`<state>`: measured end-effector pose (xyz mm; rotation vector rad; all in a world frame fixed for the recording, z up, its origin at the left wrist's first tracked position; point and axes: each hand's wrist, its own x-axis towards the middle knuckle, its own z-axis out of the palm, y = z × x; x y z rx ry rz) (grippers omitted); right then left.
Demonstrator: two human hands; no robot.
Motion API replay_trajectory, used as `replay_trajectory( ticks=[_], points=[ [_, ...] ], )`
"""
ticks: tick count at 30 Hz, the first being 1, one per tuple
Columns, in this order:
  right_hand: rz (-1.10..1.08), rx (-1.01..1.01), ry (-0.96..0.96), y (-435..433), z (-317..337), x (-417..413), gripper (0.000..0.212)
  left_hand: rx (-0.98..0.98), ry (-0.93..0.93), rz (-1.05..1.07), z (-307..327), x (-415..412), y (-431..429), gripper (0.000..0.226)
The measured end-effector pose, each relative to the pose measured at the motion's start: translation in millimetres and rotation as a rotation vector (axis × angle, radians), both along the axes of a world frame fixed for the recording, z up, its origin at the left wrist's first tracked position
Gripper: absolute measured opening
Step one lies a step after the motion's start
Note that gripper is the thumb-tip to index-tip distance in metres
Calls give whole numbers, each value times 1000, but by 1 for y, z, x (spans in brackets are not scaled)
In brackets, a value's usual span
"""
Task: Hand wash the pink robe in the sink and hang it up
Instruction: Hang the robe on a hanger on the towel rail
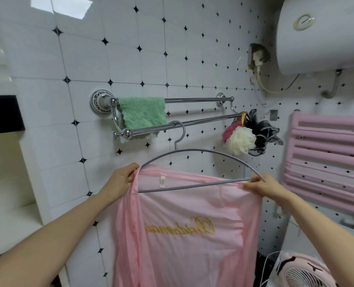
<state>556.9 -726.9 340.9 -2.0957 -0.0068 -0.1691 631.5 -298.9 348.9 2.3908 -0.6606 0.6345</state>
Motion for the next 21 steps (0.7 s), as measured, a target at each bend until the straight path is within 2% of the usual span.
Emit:
replay_trajectory(
  ticks=[2, 4, 7, 9, 11, 13, 15, 17, 18, 21],
  points=[
    [-110, -40, -111, 4, 16, 7, 32, -17, -67, -42, 5, -7, -2, 29],
    [-240, -152, -178, 11, 34, 13, 47, -6, -88, -28, 6, -7, 3, 28],
    [-407, -348, -309, 29, 63, 14, 55, 77, -102, 114, 6, -8, 11, 32],
    [-486, -455, -460, 46, 82, 6, 43, 207, -145, 231, 7, -13, 9, 38],
    [-575, -574, -664, 65, 90, -5, 22, 245, -169, 279, 11, -18, 3, 41],
    [-596, -668, -799, 83, 85, -13, 12, 173, -144, 239, 11, -20, -1, 38],
    [-515, -728, -801, 102, 62, -15, 9, 52, -79, 146, 11, -18, -6, 35],
    [-417, -759, -762, 121, 30, -18, 10, -67, 72, 93, 12, -24, -13, 33],
    [-378, -779, -734, 129, 13, -20, 17, -129, 162, 72, 13, -27, -15, 33],
    [-282, -900, -617, 147, -24, -22, 53, -433, 321, 11, 18, -35, -20, 31]
  ],
)
